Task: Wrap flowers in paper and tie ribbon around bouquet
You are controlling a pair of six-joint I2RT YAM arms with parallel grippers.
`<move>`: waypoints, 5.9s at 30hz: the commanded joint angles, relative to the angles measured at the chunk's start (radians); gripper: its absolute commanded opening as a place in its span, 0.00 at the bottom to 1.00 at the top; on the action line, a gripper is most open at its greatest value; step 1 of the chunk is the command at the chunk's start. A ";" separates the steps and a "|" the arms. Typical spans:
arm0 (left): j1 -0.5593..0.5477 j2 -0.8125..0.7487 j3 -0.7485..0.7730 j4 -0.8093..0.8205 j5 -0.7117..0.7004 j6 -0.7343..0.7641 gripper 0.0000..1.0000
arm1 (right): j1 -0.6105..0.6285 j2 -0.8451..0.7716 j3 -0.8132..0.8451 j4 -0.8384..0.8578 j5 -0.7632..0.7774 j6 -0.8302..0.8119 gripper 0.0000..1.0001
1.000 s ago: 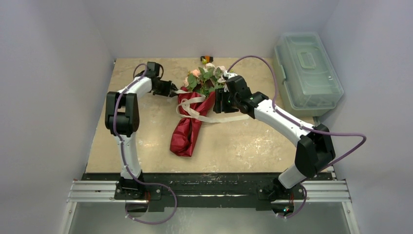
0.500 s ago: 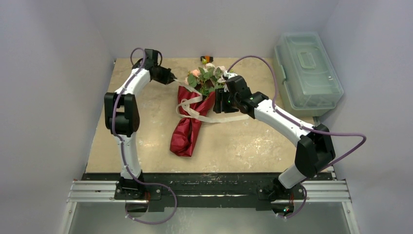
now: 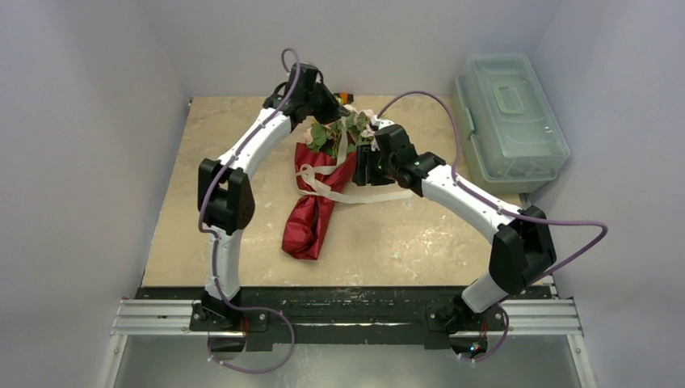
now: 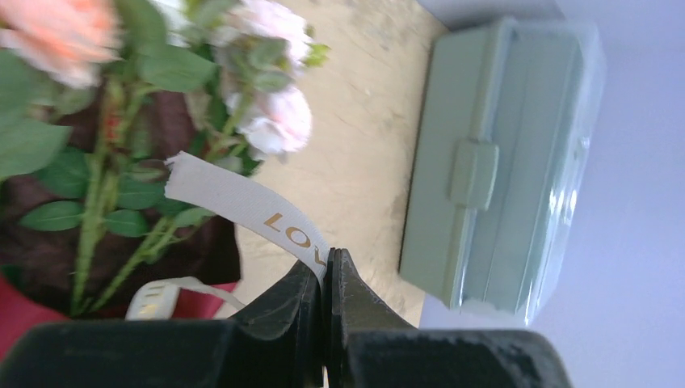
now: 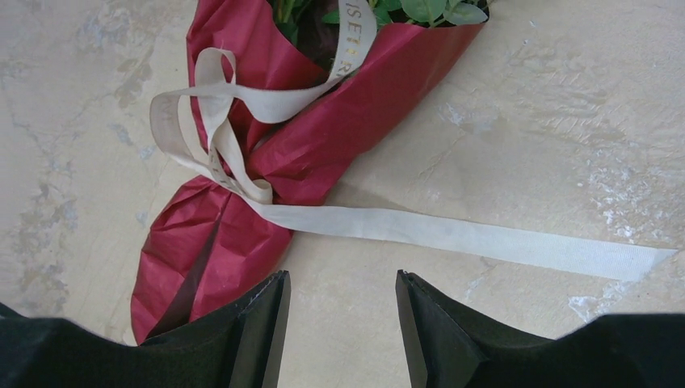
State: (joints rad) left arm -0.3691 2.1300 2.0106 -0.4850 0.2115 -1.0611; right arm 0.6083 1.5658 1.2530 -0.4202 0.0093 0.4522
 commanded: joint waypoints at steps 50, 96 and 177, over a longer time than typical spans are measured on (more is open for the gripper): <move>-0.002 -0.170 -0.278 -0.262 -0.276 0.976 0.34 | 0.002 -0.109 -0.072 0.036 -0.001 0.134 0.58; -0.025 -0.089 -0.383 -0.133 -0.233 0.977 0.06 | -0.004 -0.053 -0.025 0.010 0.000 0.074 0.58; 0.015 -0.395 -0.530 -0.025 -0.159 0.854 0.00 | 0.078 0.317 0.353 0.053 -0.184 -0.243 0.75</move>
State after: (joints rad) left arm -0.3603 1.7630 1.4769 -0.5392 0.0368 -0.1997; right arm 0.6682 1.8778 1.5940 -0.3927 -0.1394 0.2520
